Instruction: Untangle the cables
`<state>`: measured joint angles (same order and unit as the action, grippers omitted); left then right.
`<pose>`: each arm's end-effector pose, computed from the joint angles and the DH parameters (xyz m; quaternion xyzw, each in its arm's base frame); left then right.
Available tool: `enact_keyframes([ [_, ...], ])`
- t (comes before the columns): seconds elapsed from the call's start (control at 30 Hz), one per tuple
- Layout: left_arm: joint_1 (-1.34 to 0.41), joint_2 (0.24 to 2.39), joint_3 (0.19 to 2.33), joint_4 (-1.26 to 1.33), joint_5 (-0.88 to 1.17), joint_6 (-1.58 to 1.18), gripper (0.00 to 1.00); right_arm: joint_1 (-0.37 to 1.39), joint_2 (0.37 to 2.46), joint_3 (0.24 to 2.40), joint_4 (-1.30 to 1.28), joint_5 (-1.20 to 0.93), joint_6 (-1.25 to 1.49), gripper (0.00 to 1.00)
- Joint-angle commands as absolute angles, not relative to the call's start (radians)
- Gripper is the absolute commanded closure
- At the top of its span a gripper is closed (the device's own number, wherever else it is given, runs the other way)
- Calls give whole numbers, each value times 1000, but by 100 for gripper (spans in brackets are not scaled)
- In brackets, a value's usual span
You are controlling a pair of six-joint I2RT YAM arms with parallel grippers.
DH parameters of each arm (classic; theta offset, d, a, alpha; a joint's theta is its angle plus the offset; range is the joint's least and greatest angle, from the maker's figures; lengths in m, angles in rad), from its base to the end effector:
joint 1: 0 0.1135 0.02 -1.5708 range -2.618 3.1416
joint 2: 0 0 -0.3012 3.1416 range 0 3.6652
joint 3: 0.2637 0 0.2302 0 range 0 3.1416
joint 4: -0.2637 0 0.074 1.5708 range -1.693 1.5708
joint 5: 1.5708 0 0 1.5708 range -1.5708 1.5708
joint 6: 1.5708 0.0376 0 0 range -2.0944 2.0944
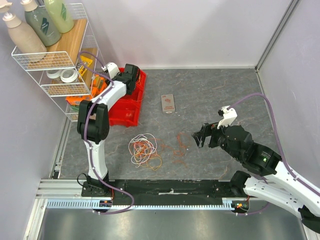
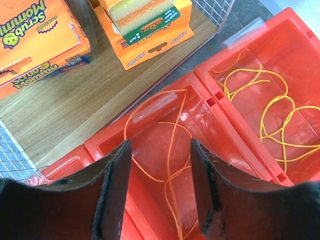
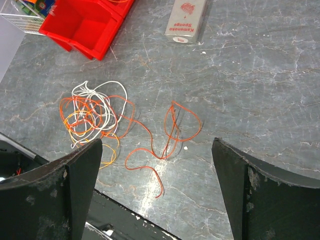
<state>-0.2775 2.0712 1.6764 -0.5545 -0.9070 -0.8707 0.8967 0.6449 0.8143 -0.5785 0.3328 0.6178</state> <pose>0.4402 -0.0946 0.2687 -0.3783 0.7793 0.2010 0.4573 0.0650 0.0617 0.3476 -0.0246 0.8291 0.2711 0.4884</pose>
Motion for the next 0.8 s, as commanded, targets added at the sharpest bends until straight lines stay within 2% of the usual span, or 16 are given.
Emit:
enact_keyframes([
  [0.0, -281, 1985, 1700, -558, -904, -871, 41, 896, 640, 807, -537, 316, 630, 2],
  [0.2, -288, 1924, 1689, -569, -786, -825, 36, 896, 638, 798, -540, 308, 640, 2],
  [0.33, -287, 1873, 1654, -542, -492, -718, 34, 896, 704, 811, -540, 288, 653, 2],
  [0.47, -295, 1787, 1516, -352, -98, -536, 34, 896, 779, 830, -514, 247, 652, 2],
  [0.53, -323, 1801, 1520, -342, -45, -470, 34, 896, 791, 831, -509, 238, 650, 2],
  [0.63, -382, 1851, 1610, -466, -5, -405, 38, 891, 785, 824, -514, 264, 661, 2],
  [0.77, -486, 1738, 1421, -336, 213, -405, 40, 819, 819, 776, -514, 221, 676, 2],
])
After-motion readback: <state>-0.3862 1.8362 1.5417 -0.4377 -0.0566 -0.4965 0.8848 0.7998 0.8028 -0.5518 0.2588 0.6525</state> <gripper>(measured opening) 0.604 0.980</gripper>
